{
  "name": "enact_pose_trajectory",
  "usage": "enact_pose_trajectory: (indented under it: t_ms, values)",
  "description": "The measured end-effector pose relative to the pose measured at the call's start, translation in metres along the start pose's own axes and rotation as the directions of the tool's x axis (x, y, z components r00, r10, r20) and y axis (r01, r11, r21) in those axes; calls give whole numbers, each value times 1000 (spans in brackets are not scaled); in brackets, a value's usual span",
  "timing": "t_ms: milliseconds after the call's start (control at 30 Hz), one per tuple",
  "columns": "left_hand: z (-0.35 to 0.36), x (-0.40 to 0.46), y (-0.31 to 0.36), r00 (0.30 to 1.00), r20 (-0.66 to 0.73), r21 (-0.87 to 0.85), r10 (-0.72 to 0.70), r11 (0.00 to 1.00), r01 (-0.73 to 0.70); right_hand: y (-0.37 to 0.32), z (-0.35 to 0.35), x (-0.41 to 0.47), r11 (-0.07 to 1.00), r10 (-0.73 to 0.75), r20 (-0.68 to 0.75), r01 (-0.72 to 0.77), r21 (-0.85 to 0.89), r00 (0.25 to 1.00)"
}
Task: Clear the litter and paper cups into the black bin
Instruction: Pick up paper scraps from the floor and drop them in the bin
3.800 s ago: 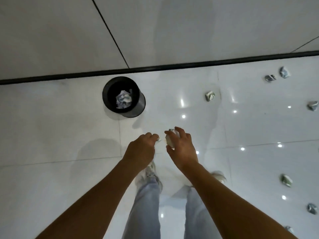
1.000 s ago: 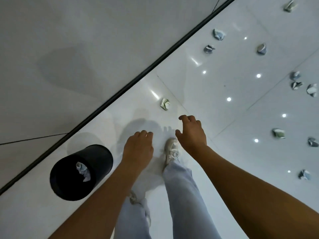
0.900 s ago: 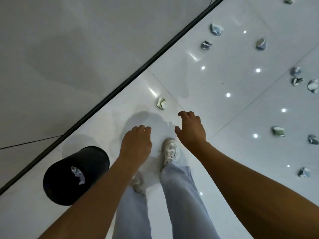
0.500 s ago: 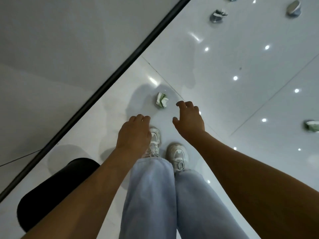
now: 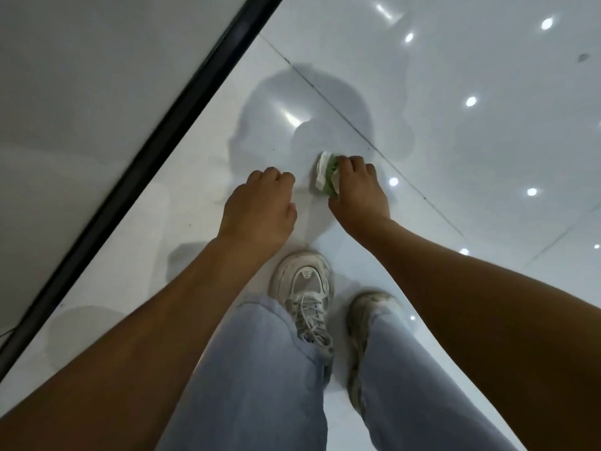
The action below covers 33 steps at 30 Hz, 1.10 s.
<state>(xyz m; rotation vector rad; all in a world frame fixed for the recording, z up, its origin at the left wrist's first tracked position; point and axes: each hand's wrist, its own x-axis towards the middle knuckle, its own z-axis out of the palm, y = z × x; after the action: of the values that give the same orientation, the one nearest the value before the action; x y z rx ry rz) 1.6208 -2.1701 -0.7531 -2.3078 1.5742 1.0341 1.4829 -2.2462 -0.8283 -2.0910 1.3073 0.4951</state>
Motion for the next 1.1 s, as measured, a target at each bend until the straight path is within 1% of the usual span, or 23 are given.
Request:
enact_pose_trajectory:
  t_ms: [133,267,333,467,600,767,933,1033,1100]
  values:
    - [4,7,1,1000,21,15,5,1000,-6,0,0,2,999,-31,12,31,36,999]
    - [-13,-2,9,1000,10,-2,11,1000,-11,-13,-27,-20,994,-46,7,45,97,999]
    - [-31,-13,19,1000,-7,-2,9,1000,-9,-23,-50,-43,990,-87,3,86,107,996]
    - [-71,-38,46,999,10,33,30,999,-30,-40,-101,-92,983,-136,-12,137,126,991]
    - [-115,-66,74,995,37,53,88,995,-90,-54,-155,-135,970,-130,-38,135,204,991]
    - [-169,-98,110,981,53,49,188,980,-191,-63,-216,-181,937,-166,-89,185,295,982]
    - [-208,-123,138,972,31,39,234,971,-235,-66,-266,-211,922,-158,-107,185,341,982]
    - [-229,-132,154,971,28,80,239,967,-241,-62,-290,-225,920,-135,-91,159,358,987]
    - [-241,-138,165,968,59,145,243,958,-249,-54,-304,-235,936,-100,-80,121,331,992]
